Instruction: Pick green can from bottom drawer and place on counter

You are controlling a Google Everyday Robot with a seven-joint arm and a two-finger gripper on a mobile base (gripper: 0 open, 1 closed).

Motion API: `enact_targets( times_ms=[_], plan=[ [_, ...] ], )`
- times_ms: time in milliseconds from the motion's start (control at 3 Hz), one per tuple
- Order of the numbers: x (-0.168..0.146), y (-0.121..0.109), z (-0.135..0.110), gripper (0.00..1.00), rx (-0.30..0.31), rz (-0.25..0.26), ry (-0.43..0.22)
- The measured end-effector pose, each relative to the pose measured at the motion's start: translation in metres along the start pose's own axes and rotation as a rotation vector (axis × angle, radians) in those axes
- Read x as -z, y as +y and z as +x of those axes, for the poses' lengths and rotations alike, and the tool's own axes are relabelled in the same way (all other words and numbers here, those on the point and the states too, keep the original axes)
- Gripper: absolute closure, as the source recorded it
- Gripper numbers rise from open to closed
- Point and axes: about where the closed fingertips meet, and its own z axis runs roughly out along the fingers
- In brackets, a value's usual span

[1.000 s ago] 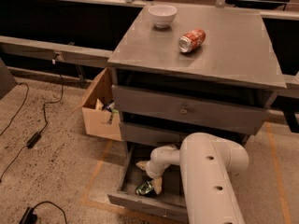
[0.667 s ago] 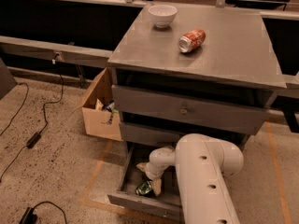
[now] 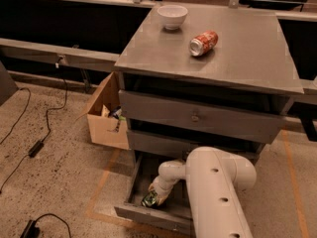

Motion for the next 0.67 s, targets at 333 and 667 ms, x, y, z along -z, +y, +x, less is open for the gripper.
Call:
enact_targets(
  times_ms=[333,667],
  plan=[
    [-0.002,0.004,-0.004,0.73,0.025,-0.010,-0.067],
    [0.043,0.002,0.028,0.96,0.024,0.057,-0.021]
  ],
)
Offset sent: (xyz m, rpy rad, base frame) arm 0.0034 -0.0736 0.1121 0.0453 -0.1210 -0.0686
